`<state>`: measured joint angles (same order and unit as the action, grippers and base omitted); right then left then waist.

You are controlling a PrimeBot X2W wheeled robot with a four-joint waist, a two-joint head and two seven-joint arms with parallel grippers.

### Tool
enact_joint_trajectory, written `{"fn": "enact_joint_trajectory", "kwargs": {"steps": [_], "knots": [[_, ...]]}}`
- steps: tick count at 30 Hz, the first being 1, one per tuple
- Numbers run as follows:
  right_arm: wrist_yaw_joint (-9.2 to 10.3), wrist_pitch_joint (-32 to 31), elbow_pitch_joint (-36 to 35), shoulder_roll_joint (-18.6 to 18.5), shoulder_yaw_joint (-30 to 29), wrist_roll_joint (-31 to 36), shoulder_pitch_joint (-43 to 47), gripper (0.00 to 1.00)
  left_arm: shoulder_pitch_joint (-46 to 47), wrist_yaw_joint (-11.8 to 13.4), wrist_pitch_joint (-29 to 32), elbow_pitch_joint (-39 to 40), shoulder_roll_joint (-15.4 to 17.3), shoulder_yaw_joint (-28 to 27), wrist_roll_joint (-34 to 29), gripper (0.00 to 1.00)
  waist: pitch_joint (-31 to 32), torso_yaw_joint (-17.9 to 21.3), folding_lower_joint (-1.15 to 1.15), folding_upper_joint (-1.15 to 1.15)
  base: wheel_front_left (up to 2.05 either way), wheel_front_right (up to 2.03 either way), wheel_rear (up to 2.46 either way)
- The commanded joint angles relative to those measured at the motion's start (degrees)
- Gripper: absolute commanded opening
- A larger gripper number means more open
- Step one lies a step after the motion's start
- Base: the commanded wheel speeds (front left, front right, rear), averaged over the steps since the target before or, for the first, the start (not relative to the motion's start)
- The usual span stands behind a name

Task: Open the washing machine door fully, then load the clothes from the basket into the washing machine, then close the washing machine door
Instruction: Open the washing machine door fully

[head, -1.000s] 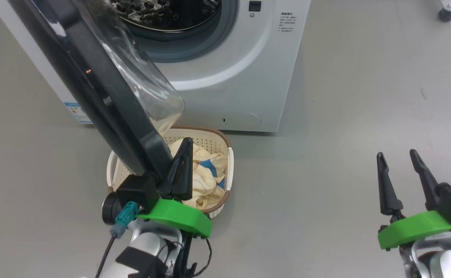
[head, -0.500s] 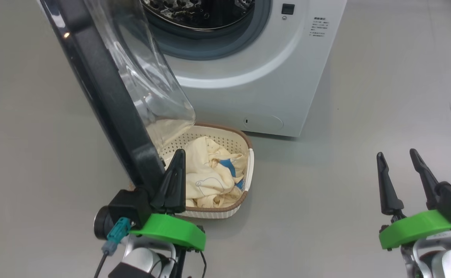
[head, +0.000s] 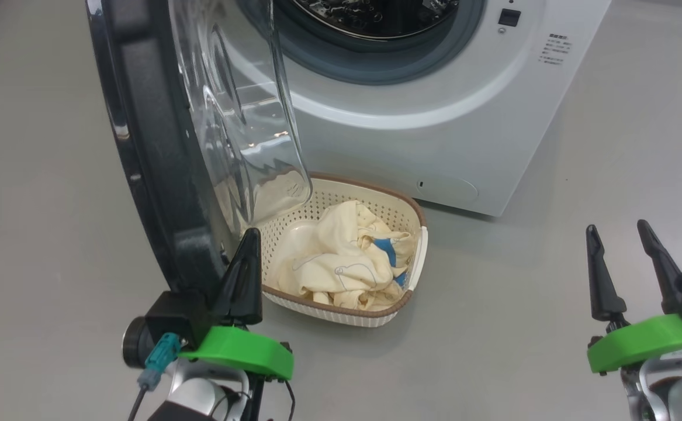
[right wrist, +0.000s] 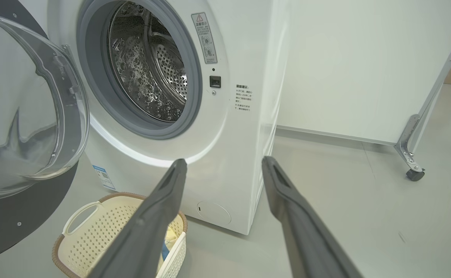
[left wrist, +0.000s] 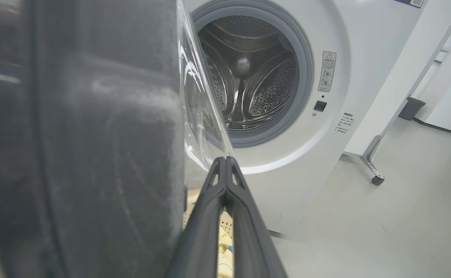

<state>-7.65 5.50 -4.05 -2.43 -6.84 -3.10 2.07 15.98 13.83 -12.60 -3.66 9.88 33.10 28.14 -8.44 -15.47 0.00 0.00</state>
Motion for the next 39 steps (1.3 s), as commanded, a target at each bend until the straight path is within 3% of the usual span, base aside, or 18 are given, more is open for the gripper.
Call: {"fn": "enact_joint_trajectory", "kwargs": {"steps": [1, 13, 23, 39], "knots": [[0.16, -0.1, -2.2, -1.0, 1.0, 0.3, -1.2, 1.00, 0.9, 3.3, -0.6, 1.6, 1.4, -3.2, -0.2, 0.00, 0.0, -1.0, 0.00, 0.00, 0.00, 0.00, 0.00], [0.16, -0.9, -2.9, -1.0, 0.6, 0.5, -0.6, 1.00, -1.8, 5.9, -1.4, 2.3, 3.6, -6.8, 0.0, 0.00, 0.3, -4.7, 0.00, 0.00, 0.00, 0.00, 0.00], [0.16, -1.3, -3.2, -1.3, 0.7, 0.3, -1.0, 1.00, -3.7, 8.5, -2.1, 2.2, 6.6, -14.7, 1.5, 0.00, -0.1, -5.7, 0.00, 0.00, 0.00, 0.00, 0.00], [0.16, -2.0, -4.1, -2.3, 0.6, -0.3, -2.2, 1.00, -0.1, 6.8, -2.4, -6.3, 8.7, -27.6, 3.2, 0.00, -3.4, -3.3, 0.00, 0.00, 0.00, 0.00, 0.00]]}}
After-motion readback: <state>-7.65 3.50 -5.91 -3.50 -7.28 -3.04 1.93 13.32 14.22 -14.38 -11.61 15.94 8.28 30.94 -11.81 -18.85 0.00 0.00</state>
